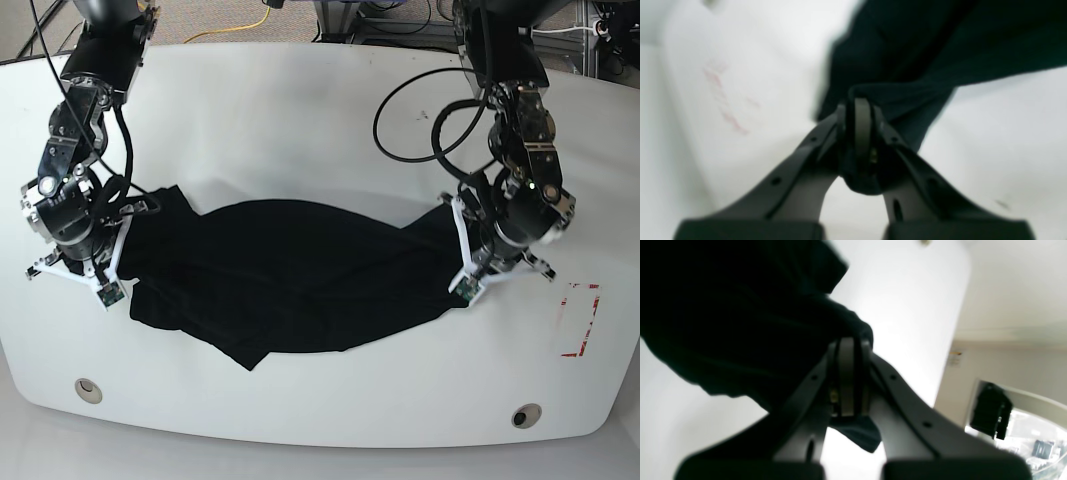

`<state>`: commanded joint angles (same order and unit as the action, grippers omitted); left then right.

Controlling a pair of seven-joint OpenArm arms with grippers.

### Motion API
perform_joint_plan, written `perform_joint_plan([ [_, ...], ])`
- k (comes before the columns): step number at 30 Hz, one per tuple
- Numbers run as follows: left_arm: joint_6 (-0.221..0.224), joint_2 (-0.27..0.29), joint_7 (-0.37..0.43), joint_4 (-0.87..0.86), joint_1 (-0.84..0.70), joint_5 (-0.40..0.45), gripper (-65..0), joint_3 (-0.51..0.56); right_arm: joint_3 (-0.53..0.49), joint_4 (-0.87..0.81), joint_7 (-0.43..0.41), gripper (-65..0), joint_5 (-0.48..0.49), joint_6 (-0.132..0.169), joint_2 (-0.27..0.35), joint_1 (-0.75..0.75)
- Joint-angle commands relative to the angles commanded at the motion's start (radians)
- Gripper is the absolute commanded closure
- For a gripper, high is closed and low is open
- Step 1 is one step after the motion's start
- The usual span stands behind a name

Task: Layout the t-shirt on the table in an organized manner, then fold the t-shirt properly
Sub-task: 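Lower the shirt and sweep both held ends across the table, laying it flat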

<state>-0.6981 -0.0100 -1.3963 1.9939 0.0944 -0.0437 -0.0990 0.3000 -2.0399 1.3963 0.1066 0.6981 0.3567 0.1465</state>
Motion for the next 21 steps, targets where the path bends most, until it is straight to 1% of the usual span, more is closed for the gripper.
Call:
perform_joint_plan([
  [1,0.0,0.002,0.0,0.002,-0.031,-0.002,-0.6,-0.009,0.006,0.0,0.0,-0.3,0.0,0.0,-0.003,-0.014],
  [4,0.0,0.002,0.0,0.006,-0.106,-0.003,-0.6,-0.023,0.012,0.0,0.0,-0.2,0.0,0.0,-0.037,-0.063],
  [10,0.0,-0.005,0.0,0.017,-0.245,-0.003,-0.4,-0.031,0.012,0.0,0.0,-0.2,0.0,0.0,-0.044,-0.176],
  [13,0.0,-0.005,0.0,0.018,-0.301,-0.003,-0.4,-0.057,0.021,0.0,0.0,-0.2,0.0,0.0,-0.051,-0.23],
  [16,0.0,-0.006,0.0,0.018,-0.368,-0.003,-0.4,-0.097,0.054,0.0,0.0,-0.2,-0.002,0.0,-0.083,-0.288],
  [21,0.0,-0.015,0.013,0.018,-0.456,-0.003,-0.4,-0.16,0.072,0.0,0.0,-0.2,-0.002,0.0,-0.095,-0.37],
])
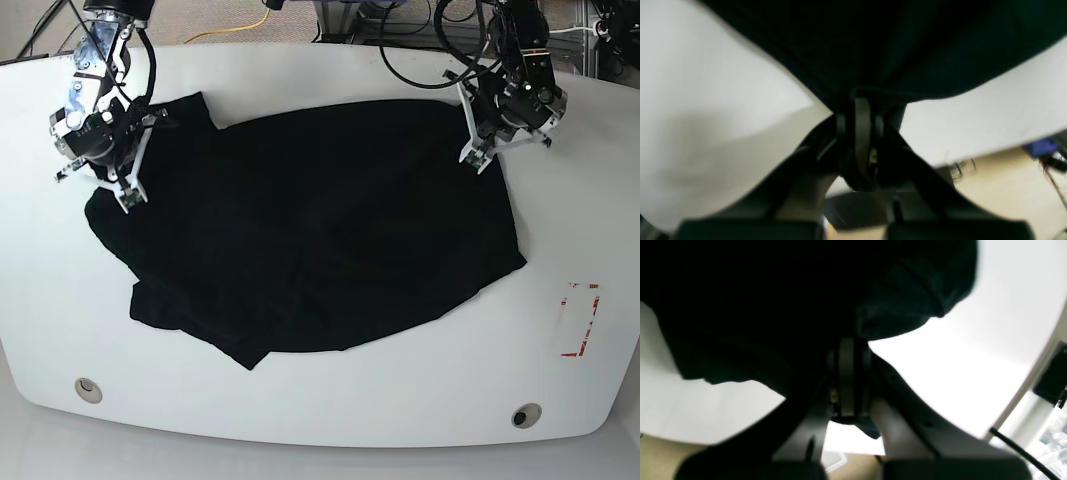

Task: Layout the t-shirt on the table in an organized manner, then fold the t-shirt properly
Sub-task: 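Lower the shirt and sweep both held ends across the table, laying it flat, then release the shirt and move both grippers to its hem edge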

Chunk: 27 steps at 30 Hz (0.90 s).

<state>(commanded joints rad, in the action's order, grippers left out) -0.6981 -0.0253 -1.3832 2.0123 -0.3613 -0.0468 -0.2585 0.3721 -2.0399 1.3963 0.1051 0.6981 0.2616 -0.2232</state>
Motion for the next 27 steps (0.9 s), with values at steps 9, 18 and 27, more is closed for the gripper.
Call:
perform_joint_plan([
  [9,0.0,-0.109,0.006,-0.002,-0.1,0.0,-0.4,-0.078,0.002,0.0,0.0,0.0,-0.008,0.0,-0.103,-0.155],
  [18,0.0,-0.216,0.008,-0.006,-0.101,0.0,-0.8,-0.133,0.041,0.0,-0.004,-0.6,-0.006,0.0,-0.196,-0.206],
  [27,0.0,-0.284,0.008,-0.006,-0.058,0.0,-14.9,-0.13,0.069,0.0,-0.013,-21.6,-0.008,0.0,-0.215,-0.176],
])
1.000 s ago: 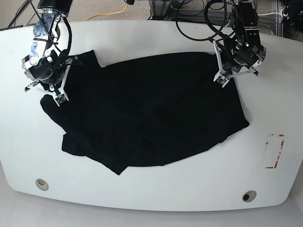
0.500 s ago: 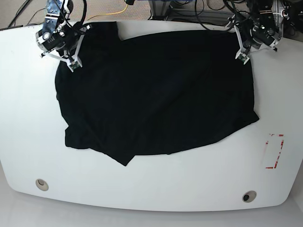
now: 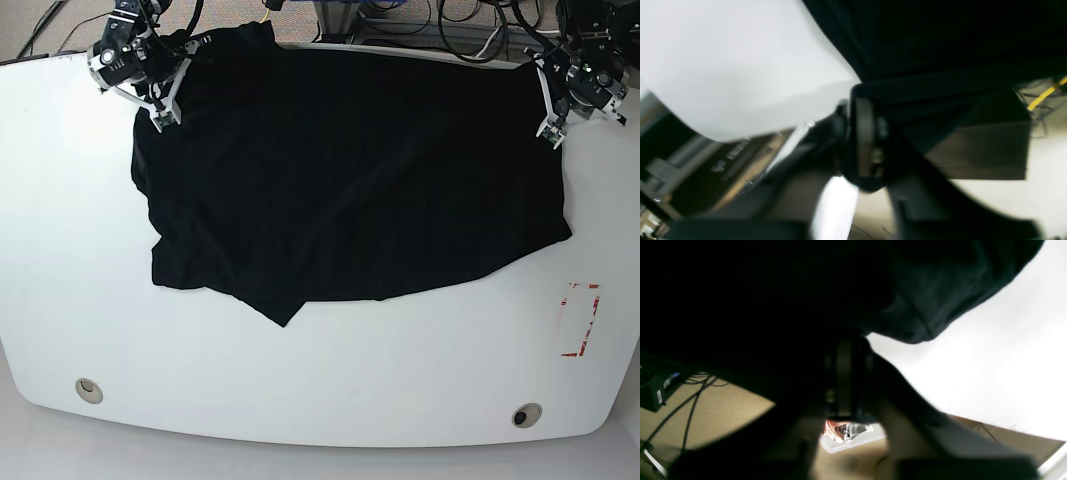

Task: Layout the t-shirt on the table in an organized manner, then fold the t-shirt properly
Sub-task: 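Release the shirt and move both grippers to its hem edge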

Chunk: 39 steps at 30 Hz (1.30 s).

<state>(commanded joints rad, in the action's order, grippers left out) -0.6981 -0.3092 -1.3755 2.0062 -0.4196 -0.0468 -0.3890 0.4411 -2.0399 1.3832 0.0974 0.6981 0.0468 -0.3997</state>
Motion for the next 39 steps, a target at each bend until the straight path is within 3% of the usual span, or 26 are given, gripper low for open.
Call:
perform_joint_plan([
  [2,0.0,-0.017,0.0,-0.002,0.023,0.0,-25.7,0.0,0.0,0.0,0.0,-34.4,0.0,0.0,0.0,0.002],
  [5,0.0,-0.034,0.0,-0.002,0.028,0.002,-32.8,-0.005,0.0,0.0,0.0,-46.6,0.0,0.0,0.002,0.008],
  [8,0.0,-0.051,-0.002,-0.002,0.058,0.002,-32.8,-0.006,0.009,0.0,-0.002,-50.4,0.0,0.0,0.005,0.009],
  [18,0.0,-0.075,-0.005,-0.003,0.172,0.002,-32.9,-0.011,0.021,0.003,-0.006,-50.6,0.005,0.0,0.137,0.127],
  [24,0.0,-0.075,-0.005,-0.003,0.301,0.002,-33.1,-0.009,0.015,0.018,-0.006,-50.7,0.011,0.0,0.213,0.305],
  [31,0.0,-0.041,-0.005,-0.02,0.454,0.008,-33.1,-0.015,-0.06,0.184,-0.043,-50.7,0.011,0.0,0.226,0.555],
  [39,0.0,0.012,0.002,-0.055,0.575,0.008,-33.1,-0.015,-0.147,0.48,-0.207,-50.6,0.011,0.0,0.199,0.756],
])
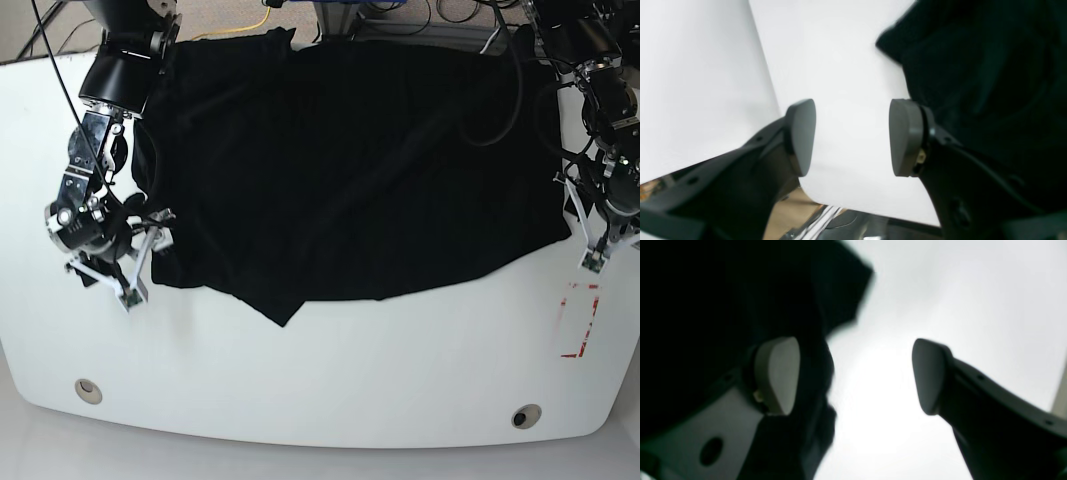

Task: Layout the t-shirt on the table in an organized manner, then fold the t-shirt properly
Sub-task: 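Release the shirt and move both grippers to its hem edge, then grasp the shirt hem with both grippers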

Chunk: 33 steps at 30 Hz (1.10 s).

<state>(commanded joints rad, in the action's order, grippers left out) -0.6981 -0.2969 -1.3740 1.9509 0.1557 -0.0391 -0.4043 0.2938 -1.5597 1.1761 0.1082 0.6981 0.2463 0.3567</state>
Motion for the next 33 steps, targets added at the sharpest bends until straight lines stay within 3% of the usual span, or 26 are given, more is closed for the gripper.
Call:
perform_joint_plan([
  [3,0.0,0.003,0.031,-0.048,0.037,0.0,-33.1,0.0,-0.026,0.098,-0.041,-50.6,0.0,0.0,-0.012,0.055],
  [9,0.0,-0.002,0.172,-0.181,0.055,0.0,-32.8,-0.002,-0.086,0.27,-0.153,-50.4,0.0,0.0,-0.035,0.132],
  [17,0.0,-0.002,0.305,-0.359,0.051,0.0,-32.6,-0.017,-0.155,0.324,-0.218,-50.4,0.0,0.0,-0.055,0.149],
  [24,0.0,0.002,0.359,-0.506,0.055,0.0,-32.6,-0.077,-0.17,0.324,-0.227,-50.3,-0.002,0.0,-0.058,0.124],
  [33,0.0,0.049,0.348,-0.466,-0.025,-0.005,-32.5,-0.074,-0.169,0.321,-0.236,-50.3,-0.002,0.0,-0.058,0.077],
])
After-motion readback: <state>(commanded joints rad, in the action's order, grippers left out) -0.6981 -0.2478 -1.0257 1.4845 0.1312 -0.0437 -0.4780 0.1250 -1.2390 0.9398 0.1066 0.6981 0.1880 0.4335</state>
